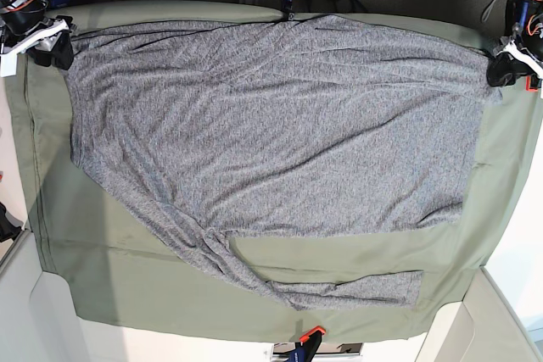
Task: Fold the T-shirt properly
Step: 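Lay the shirt edge down and open both grippers, then move both grippers to the shirt's side edges and grasp them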
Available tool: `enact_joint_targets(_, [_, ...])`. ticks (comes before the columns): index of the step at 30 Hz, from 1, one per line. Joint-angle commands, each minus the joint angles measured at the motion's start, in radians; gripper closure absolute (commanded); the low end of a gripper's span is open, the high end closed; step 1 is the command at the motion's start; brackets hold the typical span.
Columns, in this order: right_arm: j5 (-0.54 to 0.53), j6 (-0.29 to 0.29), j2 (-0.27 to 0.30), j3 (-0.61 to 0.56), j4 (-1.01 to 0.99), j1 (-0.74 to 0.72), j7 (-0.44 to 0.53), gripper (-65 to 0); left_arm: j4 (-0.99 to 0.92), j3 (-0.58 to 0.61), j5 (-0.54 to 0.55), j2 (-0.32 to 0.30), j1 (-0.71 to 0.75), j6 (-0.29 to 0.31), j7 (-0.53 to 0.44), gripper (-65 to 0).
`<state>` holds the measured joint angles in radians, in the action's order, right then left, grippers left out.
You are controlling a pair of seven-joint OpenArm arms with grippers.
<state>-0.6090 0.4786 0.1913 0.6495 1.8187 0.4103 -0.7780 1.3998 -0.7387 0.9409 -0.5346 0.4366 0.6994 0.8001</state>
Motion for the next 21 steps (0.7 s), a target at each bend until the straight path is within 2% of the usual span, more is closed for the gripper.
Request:
enact_joint_targets(1, [-0.009,-0.002,0.013,0.008,0.017,-0.004,0.024,-27.2,0.012,-0.008,0.020,-0.029,-0.001,-0.001,-0.017,-30.9])
enact_joint_targets(3, [-0.008,-0.003,0.014,0.008,0.018,-0.016,0.037,-27.2,0.012,-0.008,0.020,-0.037,-0.001,-0.001,-0.013,-38.6])
enact_joint_targets(4, [-0.005,-0.003,0.014,0.008,0.018,-0.023,0.037,-27.2,0.012,-0.008,0.020,-0.042,-0.001,-0.001,-0.013,-40.0])
enact_joint_targets(10, [0.000,-0.003,0.014,0.008,0.018,-0.106,0.045,-27.2,0.013,-0.008,0.020,-0.092,-0.010,-0.001,-0.038,-40.0])
enact_joint_targets(15, [0.003,-0.003,0.014,0.006,0.011,-0.219,0.046,-27.2,0.013,-0.008,-0.001,-0.126,-0.100,-0.001,-0.050,-40.0])
enact_joint_targets(19, [0.027,-0.003,0.014,-0.008,-0.024,-0.309,0.060,-27.2,0.011,0.013,-0.078,-0.131,-0.160,-0.001,-0.143,-40.0])
enact_joint_targets(21, [0.054,-0.004,0.014,-0.031,-0.063,-0.367,0.074,-27.2,0.003,0.067,-0.131,-0.137,-0.192,-0.001,-0.181,-40.0])
